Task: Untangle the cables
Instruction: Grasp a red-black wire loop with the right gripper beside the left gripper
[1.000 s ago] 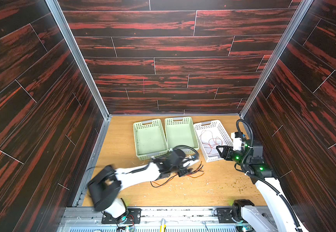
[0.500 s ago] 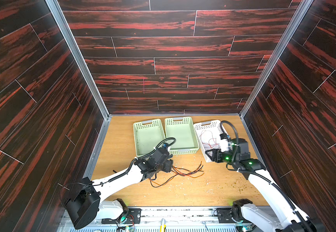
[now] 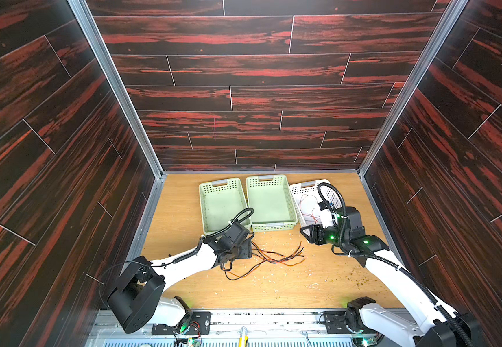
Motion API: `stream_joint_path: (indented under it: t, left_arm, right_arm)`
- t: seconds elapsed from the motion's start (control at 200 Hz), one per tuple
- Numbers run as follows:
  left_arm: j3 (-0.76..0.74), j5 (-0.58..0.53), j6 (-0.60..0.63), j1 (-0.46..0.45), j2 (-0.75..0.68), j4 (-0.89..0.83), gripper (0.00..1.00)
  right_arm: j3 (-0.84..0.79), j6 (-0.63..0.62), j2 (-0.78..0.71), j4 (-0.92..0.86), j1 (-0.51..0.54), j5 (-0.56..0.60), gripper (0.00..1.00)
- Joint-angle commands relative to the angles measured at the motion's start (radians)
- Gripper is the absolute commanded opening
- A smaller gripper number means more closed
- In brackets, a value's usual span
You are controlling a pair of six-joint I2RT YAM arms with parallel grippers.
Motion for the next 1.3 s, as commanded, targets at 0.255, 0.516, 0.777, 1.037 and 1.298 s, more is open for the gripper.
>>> stream_joint_path:
  t: [0.255, 0.516, 0.777, 1.037, 1.298]
  left_arm:
    - [0.032, 0.038, -0.086, 0.022, 0.134, 0.062, 0.68]
    - [0.056, 0.057, -0.044, 0.027, 0.174, 0.082, 0.37]
    - [0.058, 0.039, 0.029, 0.026, 0.086, 0.042, 0.05]
    - [0.084, 0.086, 0.158, 0.026, -0.051, 0.087, 0.0]
    - [0.15, 0.208, 0.278, 0.024, -0.127, 0.094, 0.0]
  right_arm:
    - [0.026, -0.007, 0.052, 0.038, 0.013, 0.0, 0.62]
    - [0.024, -0.031, 0.054, 0.042, 0.014, 0.001, 0.62]
    - [0.027, -0.055, 0.088, 0.075, 0.013, -0.04, 0.61]
    - [0.008, -0.081, 0.106, 0.189, 0.044, -0.216, 0.62]
    - [-0.041, -0.101, 0.138, 0.36, 0.123, -0.361, 0.66]
